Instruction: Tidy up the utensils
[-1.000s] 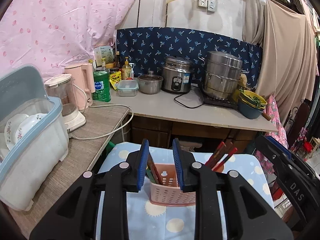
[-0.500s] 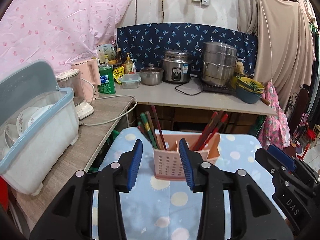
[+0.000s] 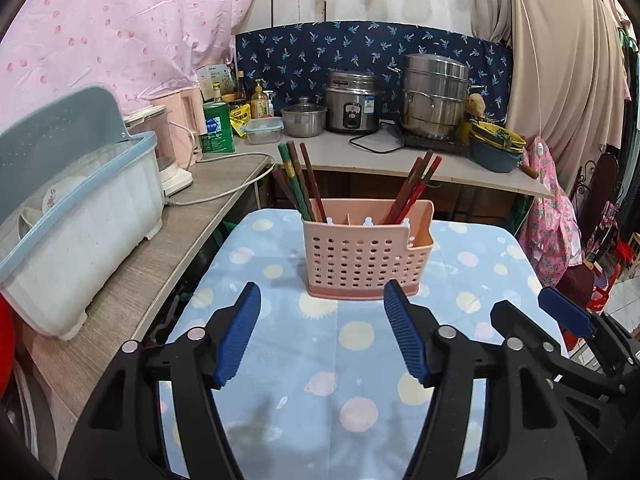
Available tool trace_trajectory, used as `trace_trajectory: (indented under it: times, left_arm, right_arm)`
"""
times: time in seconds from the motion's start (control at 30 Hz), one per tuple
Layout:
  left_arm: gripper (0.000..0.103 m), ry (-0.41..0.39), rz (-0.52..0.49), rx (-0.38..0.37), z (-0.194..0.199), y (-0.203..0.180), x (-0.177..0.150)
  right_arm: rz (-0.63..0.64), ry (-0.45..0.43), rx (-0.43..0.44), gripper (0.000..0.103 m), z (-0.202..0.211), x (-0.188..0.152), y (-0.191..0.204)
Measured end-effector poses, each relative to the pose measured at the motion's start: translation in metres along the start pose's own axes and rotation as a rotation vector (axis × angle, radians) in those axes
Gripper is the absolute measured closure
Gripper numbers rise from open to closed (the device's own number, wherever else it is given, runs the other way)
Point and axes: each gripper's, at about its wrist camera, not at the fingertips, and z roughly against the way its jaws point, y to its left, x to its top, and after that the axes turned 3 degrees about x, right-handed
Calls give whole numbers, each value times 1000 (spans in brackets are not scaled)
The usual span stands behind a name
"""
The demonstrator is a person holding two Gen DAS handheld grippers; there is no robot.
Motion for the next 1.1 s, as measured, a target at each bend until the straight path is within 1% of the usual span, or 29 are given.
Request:
trace_trajectory:
  times: [0.3,0.43,0.53,0.7,0.73,0.77,0.8,1.1]
  left_arm:
    - [28,51,25,16,-4,6,-25]
    - [20,63,20,39,-6,7,-35]
    - [15,77,20,41,-8,8,-40]
    - [12,96,30,46,-10,14,-46]
    - [12,99,31,50,-10,15,-48]
    - [11,102,32,53,-11,16,-49]
    - [11,105,32,56,-11,17,-51]
    - [8,138,28,80,-16,20,-61]
  right_arm:
    - [17,27,-45,20,4,-25,1]
    - [8,53,-52,19,3,-34,-1]
    - [15,64,-73,19,2,-38,-1]
    - [6,84,-89,17,1,-45,-4]
    - [3,89,-92,14,1,-46,-5]
    - [0,92,-93,8,0,-48,-5]
    - [-2,93,-96,7,0,-49,-6]
    - [-19,94,-121,7,-1,-56,-7]
